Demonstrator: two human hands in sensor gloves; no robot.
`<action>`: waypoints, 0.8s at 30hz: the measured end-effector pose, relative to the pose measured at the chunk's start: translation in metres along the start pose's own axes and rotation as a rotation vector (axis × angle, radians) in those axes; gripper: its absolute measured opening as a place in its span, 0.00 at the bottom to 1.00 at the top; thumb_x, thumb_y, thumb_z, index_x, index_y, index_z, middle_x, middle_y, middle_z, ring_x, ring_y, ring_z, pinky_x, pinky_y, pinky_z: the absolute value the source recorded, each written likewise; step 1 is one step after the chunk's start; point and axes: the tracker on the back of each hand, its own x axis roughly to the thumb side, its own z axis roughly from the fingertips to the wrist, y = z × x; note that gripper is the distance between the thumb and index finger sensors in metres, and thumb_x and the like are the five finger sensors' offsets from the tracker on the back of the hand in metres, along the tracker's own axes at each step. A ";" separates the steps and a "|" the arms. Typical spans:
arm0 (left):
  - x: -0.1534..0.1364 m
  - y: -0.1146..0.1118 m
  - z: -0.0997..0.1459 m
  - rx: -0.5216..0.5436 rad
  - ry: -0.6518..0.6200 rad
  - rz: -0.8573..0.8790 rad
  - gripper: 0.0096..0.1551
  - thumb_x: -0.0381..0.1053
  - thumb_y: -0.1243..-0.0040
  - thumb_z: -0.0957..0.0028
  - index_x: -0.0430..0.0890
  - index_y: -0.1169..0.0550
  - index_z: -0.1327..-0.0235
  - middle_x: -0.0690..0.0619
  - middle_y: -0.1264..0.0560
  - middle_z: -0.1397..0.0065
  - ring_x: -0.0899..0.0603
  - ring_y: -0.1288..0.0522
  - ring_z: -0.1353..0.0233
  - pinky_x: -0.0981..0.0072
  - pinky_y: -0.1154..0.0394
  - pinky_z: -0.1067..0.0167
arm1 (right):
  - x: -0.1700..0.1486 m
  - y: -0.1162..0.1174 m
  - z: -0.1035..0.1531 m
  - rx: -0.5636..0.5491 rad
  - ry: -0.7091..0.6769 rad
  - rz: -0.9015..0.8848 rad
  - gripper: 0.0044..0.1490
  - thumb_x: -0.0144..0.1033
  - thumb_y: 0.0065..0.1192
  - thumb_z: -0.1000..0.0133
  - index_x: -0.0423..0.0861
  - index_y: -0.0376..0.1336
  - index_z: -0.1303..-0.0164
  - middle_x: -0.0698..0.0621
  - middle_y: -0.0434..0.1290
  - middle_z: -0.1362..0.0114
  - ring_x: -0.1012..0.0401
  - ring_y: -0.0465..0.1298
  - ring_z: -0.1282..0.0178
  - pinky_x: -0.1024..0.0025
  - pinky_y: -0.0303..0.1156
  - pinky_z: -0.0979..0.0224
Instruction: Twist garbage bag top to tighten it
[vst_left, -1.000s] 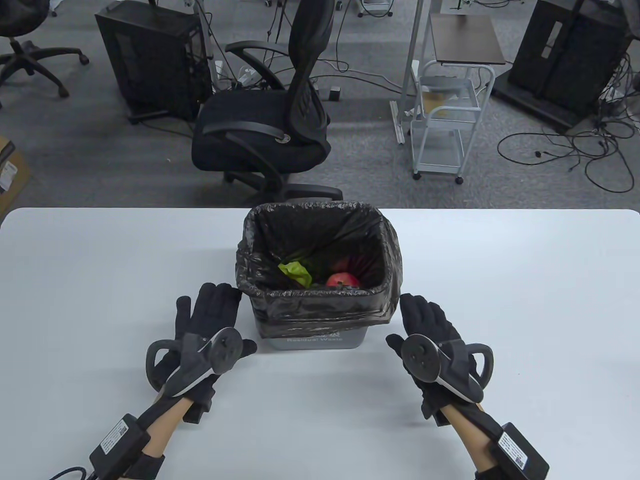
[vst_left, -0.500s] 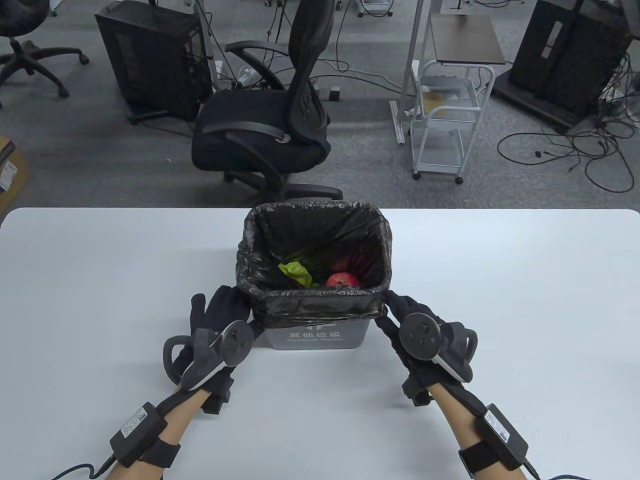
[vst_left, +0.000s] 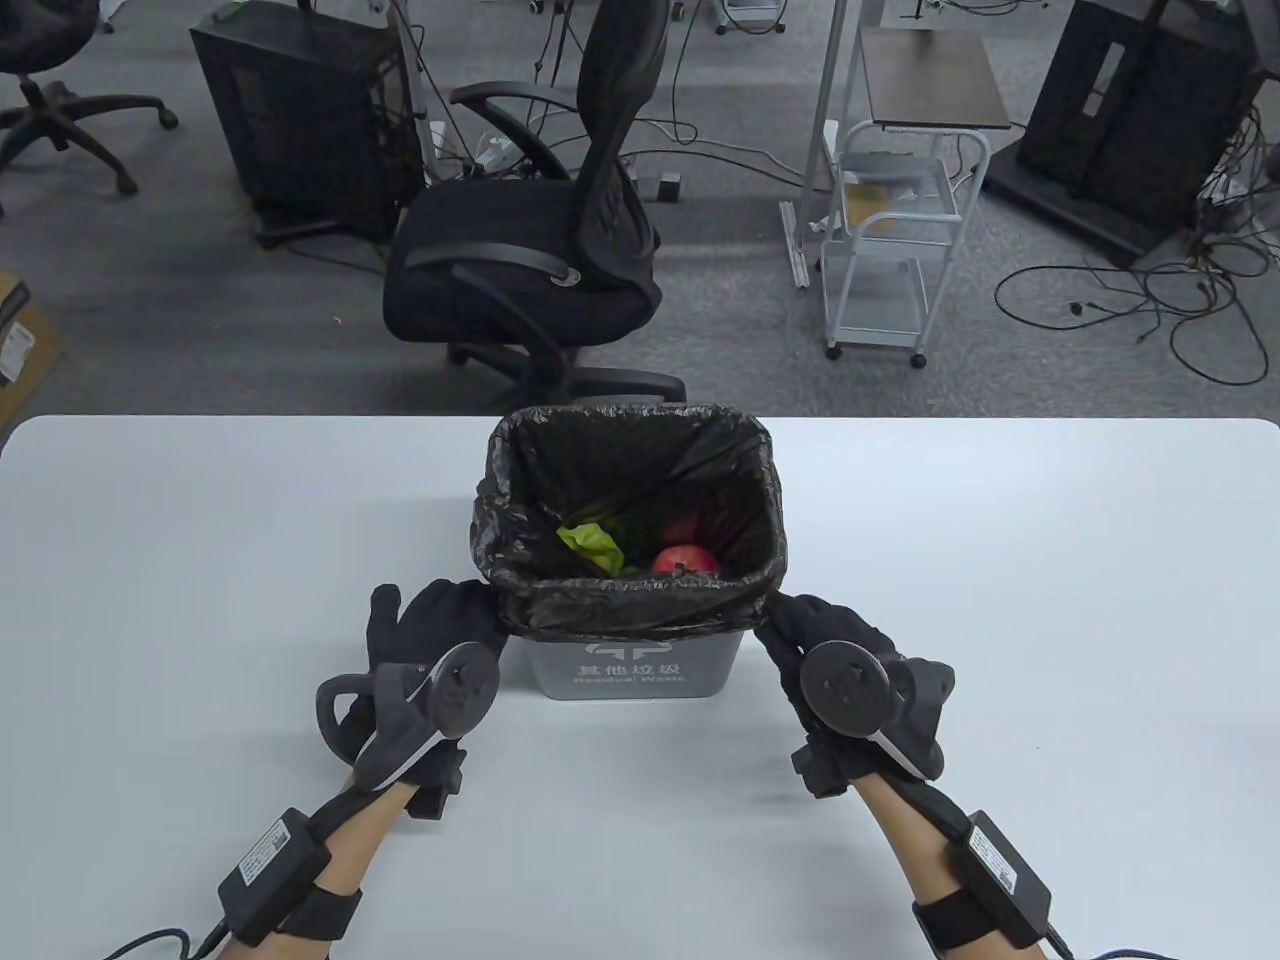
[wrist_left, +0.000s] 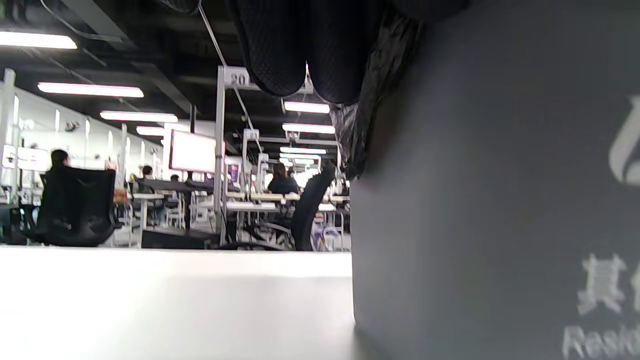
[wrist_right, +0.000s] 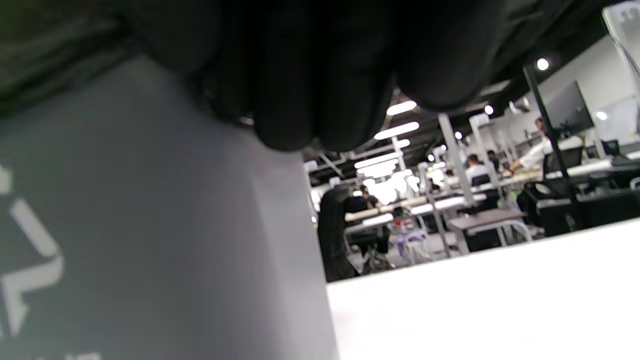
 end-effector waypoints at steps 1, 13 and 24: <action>0.000 0.005 0.000 0.016 0.005 0.005 0.24 0.64 0.57 0.38 0.66 0.29 0.30 0.66 0.25 0.22 0.55 0.28 0.18 0.41 0.43 0.17 | 0.002 -0.004 0.000 -0.011 -0.005 -0.006 0.24 0.46 0.57 0.40 0.49 0.74 0.40 0.52 0.83 0.42 0.52 0.83 0.41 0.52 0.79 0.40; -0.002 0.048 0.006 0.171 0.052 -0.006 0.21 0.64 0.54 0.39 0.64 0.24 0.37 0.64 0.20 0.30 0.54 0.24 0.22 0.39 0.42 0.19 | 0.028 -0.050 -0.005 -0.103 -0.036 0.043 0.24 0.43 0.59 0.40 0.45 0.76 0.44 0.50 0.84 0.47 0.51 0.84 0.46 0.53 0.79 0.44; 0.012 0.098 -0.021 0.219 0.130 0.001 0.20 0.63 0.53 0.40 0.63 0.22 0.39 0.63 0.19 0.32 0.53 0.23 0.23 0.39 0.41 0.20 | 0.044 -0.087 -0.044 -0.113 0.002 0.227 0.24 0.44 0.58 0.39 0.47 0.76 0.42 0.52 0.83 0.45 0.52 0.83 0.45 0.53 0.79 0.41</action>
